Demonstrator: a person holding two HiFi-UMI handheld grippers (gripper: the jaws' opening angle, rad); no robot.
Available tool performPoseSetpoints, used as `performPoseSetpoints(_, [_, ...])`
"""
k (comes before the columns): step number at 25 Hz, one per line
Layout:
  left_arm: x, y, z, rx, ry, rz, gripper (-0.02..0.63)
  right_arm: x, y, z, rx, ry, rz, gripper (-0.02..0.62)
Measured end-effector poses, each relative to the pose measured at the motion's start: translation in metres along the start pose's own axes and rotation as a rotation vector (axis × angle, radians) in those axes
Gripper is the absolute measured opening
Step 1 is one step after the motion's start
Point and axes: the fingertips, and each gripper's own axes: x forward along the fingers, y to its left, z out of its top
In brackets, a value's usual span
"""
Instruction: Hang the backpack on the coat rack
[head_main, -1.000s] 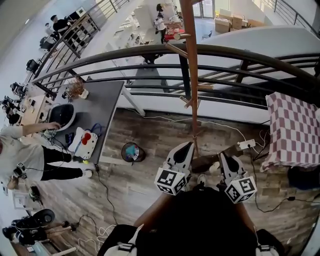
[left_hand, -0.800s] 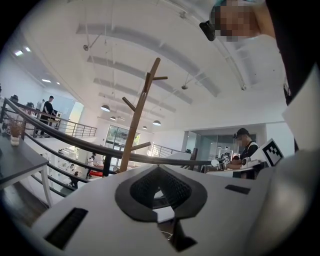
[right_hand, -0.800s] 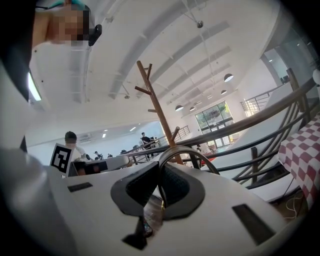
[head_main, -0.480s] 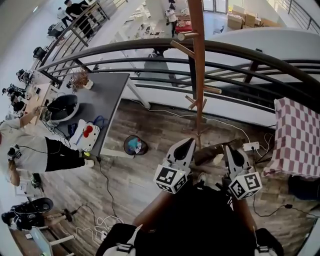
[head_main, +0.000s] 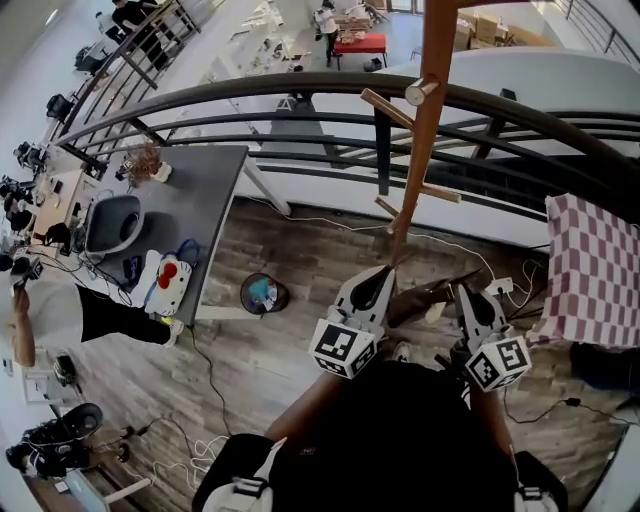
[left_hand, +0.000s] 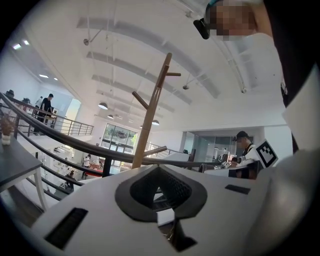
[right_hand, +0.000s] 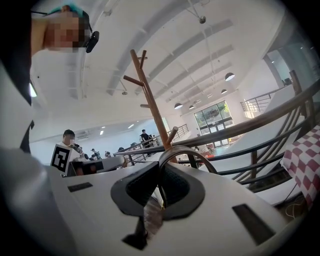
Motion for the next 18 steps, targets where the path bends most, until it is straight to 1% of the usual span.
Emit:
performPoseSetpoints(2, [0.003,0.010,0.000,-0.008,-0.011,-0.002,0.009,0.007,-0.002,-0.005,-0.001,0.006,-0.010,0.026])
performPoseSetpoints(5, [0.008,0.018,-0.003,-0.005,0.003,-0.019,0.009,0.014,-0.004,-0.012,0.021,0.012,-0.034,0.026])
performPoseSetpoints(10, [0.023,0.026,0.006,0.003,0.001,-0.067,0.008,0.031,-0.007,-0.006,0.019,-0.013,-0.068,0.026])
performPoseSetpoints(13, [0.032,0.025,0.006,0.021,0.016,-0.083,0.008,0.039,-0.007,-0.001,0.016,-0.023,-0.061,0.026])
performPoseSetpoints(15, [0.035,0.026,0.008,0.018,0.018,-0.077,0.009,0.044,-0.005,0.003,0.014,-0.013,-0.048,0.026])
performPoseSetpoints(18, [0.040,0.025,0.011,0.004,0.012,-0.066,0.009,0.052,-0.002,0.013,-0.006,-0.009,-0.005,0.026])
